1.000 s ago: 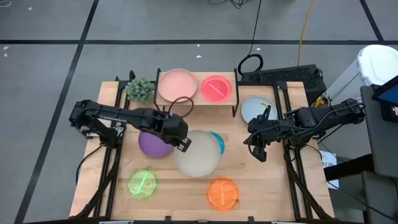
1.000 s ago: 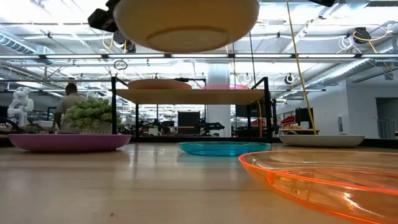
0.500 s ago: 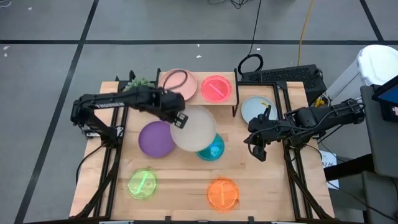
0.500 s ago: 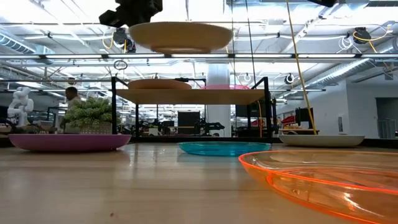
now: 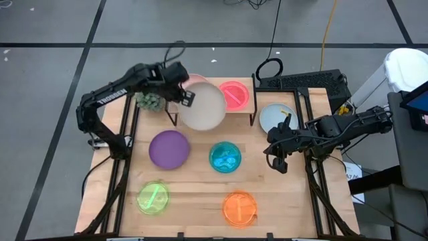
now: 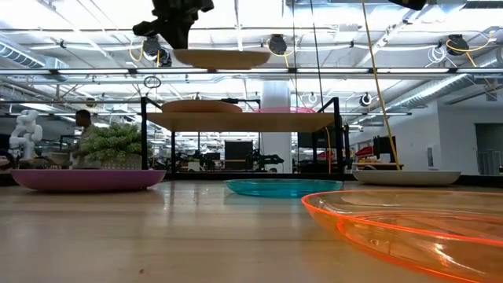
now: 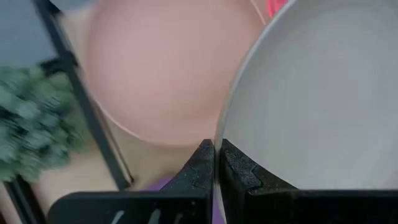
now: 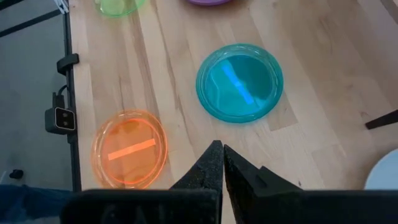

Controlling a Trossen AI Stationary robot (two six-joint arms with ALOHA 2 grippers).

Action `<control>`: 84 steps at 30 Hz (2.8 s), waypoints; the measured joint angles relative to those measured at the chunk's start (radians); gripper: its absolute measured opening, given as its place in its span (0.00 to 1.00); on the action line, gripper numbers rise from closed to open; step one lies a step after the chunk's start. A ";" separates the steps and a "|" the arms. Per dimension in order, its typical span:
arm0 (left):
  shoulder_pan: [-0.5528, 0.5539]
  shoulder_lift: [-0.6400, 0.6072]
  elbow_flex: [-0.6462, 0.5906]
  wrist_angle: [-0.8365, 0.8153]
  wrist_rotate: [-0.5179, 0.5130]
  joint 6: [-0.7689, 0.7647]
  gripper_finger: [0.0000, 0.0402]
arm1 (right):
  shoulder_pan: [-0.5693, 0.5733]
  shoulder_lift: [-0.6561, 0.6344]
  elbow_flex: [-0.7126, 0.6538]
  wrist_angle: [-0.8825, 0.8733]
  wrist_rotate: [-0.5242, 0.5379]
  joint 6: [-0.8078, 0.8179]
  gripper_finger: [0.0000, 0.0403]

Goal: Place and stack plates onto a shelf
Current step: Stack the gray plate on top of the pink plate on the shelf

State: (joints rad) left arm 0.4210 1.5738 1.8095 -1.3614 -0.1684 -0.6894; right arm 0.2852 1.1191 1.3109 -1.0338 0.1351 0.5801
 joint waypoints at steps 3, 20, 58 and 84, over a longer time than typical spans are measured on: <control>0.064 0.000 0.016 0.008 0.000 0.033 0.02 | 0.000 0.000 0.000 -0.001 0.000 -0.042 0.00; 0.320 0.000 0.018 0.018 0.029 0.085 0.02 | -0.128 0.000 0.000 0.027 0.179 -0.285 0.00; 0.420 0.011 -0.237 0.164 0.168 0.164 0.05 | -0.163 0.000 0.000 0.050 0.210 -0.060 0.00; 0.419 0.011 -0.245 0.214 0.169 0.134 0.25 | -0.168 0.000 0.000 0.049 0.231 -0.069 0.00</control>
State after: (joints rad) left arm 0.8398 1.5845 1.5642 -1.1470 0.0002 -0.5556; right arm 0.1169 1.1194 1.3109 -0.9848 0.3656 0.5113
